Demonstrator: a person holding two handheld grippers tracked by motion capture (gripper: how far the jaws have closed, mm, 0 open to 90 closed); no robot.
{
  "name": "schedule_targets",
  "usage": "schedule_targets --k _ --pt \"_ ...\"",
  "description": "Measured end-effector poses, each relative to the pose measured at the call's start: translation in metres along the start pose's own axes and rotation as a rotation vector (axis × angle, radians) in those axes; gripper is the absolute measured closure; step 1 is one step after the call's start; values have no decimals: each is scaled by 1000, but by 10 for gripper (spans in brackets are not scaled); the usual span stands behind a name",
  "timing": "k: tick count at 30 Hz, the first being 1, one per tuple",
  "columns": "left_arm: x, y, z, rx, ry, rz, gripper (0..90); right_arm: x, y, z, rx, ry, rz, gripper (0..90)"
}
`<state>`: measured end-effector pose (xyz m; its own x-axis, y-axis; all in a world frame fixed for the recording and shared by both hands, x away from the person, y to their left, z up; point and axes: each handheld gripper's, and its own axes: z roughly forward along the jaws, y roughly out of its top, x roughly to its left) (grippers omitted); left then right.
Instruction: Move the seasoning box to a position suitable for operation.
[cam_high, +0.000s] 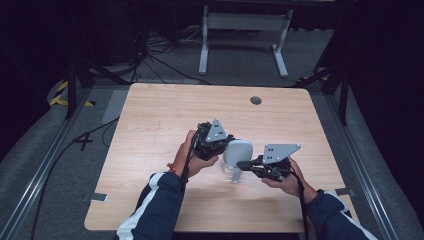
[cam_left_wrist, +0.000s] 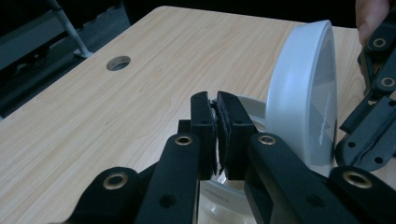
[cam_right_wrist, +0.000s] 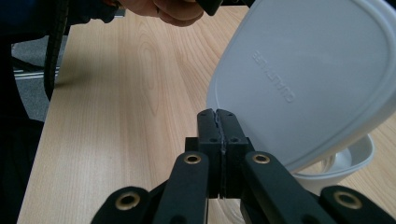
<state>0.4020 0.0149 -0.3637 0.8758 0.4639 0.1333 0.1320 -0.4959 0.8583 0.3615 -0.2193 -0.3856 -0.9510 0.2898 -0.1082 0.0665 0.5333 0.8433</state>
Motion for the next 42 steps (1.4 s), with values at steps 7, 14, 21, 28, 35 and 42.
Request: schedule_targets --k 7,14,21,28,35,42 --pt "-5 3 -4 -12 -11 18 856 0 -1 -2 2 0 -2 899" --pt "-9 4 -11 -8 -41 23 849 3 -2 -2 10 7 -9 899" --pt "-15 7 -14 3 -62 53 843 5 -2 -3 21 3 -20 898" --pt "-7 3 -17 -3 -30 21 815 6 -1 -8 27 -4 -31 898" --pt "5 -8 -35 22 20 19 772 6 0 -12 35 -17 -36 897" --pt "19 -33 -63 63 100 -6 721 7 1 -18 64 -39 -62 897"
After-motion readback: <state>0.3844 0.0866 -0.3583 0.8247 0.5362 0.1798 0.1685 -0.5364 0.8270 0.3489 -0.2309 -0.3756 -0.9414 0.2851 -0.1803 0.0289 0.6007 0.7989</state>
